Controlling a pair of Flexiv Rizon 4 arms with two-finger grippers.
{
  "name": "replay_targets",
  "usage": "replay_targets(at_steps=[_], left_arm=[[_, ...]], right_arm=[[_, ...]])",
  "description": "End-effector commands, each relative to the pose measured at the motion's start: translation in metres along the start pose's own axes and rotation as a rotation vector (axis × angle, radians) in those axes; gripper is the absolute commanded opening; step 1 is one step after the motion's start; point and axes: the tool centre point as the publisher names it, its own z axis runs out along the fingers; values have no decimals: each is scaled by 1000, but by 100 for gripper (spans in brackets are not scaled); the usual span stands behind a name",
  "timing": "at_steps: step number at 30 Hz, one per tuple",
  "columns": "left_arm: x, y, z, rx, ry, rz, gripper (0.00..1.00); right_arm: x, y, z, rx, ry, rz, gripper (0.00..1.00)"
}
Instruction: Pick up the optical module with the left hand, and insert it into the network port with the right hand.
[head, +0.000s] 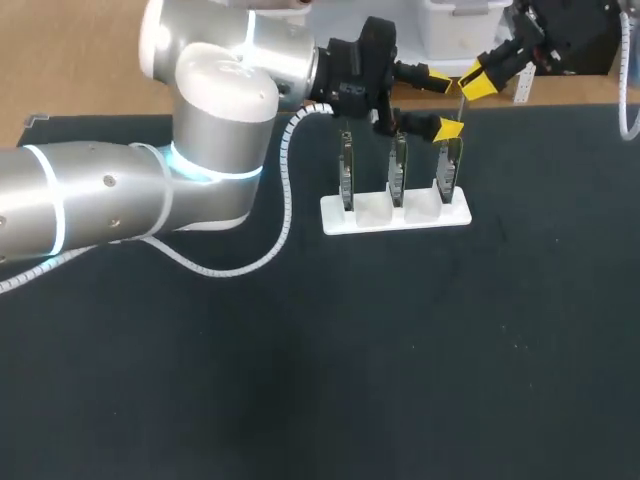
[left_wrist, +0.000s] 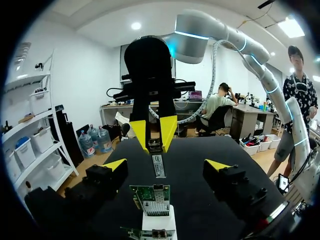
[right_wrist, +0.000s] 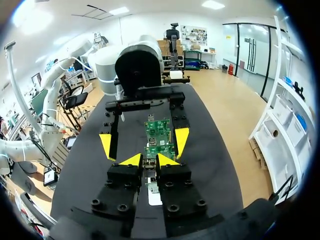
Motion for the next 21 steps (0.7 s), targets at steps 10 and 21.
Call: replay_targets(at_steps=[10, 21], left_arm=[[9, -3, -10, 8, 89, -3, 100], [12, 0, -10, 6, 120, -19, 100]], right_arm=[[-1, -2, 1, -4, 6, 2, 0], [-1, -3, 3, -8, 10, 4, 0]])
